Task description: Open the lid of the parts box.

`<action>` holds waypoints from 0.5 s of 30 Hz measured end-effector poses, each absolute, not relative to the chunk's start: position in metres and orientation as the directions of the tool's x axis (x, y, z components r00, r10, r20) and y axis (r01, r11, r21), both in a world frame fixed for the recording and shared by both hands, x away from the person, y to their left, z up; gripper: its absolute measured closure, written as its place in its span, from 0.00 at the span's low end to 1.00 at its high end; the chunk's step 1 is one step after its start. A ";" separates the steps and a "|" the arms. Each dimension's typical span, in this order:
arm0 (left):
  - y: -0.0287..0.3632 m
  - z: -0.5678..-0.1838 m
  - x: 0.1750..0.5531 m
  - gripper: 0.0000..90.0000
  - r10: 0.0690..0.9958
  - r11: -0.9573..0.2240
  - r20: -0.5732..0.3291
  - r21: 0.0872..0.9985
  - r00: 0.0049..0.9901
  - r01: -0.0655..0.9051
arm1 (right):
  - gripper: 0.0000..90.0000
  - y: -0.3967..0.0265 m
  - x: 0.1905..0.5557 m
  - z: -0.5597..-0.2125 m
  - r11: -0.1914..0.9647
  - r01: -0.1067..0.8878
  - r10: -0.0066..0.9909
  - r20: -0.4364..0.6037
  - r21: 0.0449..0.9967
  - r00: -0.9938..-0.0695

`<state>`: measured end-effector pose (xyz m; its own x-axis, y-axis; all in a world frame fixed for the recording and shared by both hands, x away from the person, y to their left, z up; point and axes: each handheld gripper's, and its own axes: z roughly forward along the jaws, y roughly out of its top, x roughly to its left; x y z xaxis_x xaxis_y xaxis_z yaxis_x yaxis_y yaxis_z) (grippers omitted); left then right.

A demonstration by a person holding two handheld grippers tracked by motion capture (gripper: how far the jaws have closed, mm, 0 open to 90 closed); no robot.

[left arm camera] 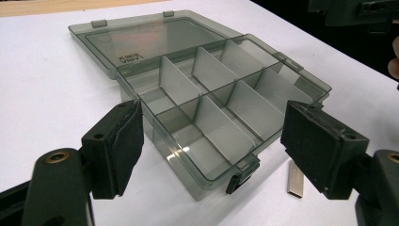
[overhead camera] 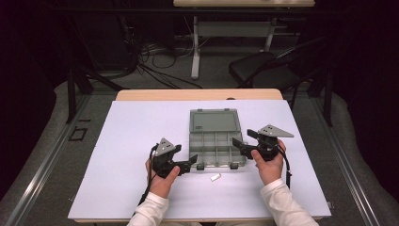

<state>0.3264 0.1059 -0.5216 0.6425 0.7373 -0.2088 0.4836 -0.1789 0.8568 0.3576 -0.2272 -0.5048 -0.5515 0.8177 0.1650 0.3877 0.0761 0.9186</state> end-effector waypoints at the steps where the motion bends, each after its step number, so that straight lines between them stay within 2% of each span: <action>1: 0.106 -0.522 0.327 0.24 0.736 -0.182 -0.208 0.856 0.644 0.484 | 0.26 -0.227 0.358 -0.505 0.071 0.390 0.817 0.171 0.918 -0.551; 15: 0.091 -0.527 0.322 0.24 0.707 -0.215 -0.224 0.836 0.671 0.505 | 0.26 -0.228 0.361 -0.507 0.063 0.402 0.816 0.185 0.914 -0.548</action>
<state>0.3221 0.0909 -0.5271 0.6707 0.7071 -0.2238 0.5054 -0.2149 0.8357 0.3605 -0.2283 -0.5068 -0.5479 0.8159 0.1845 0.4018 0.0632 0.9135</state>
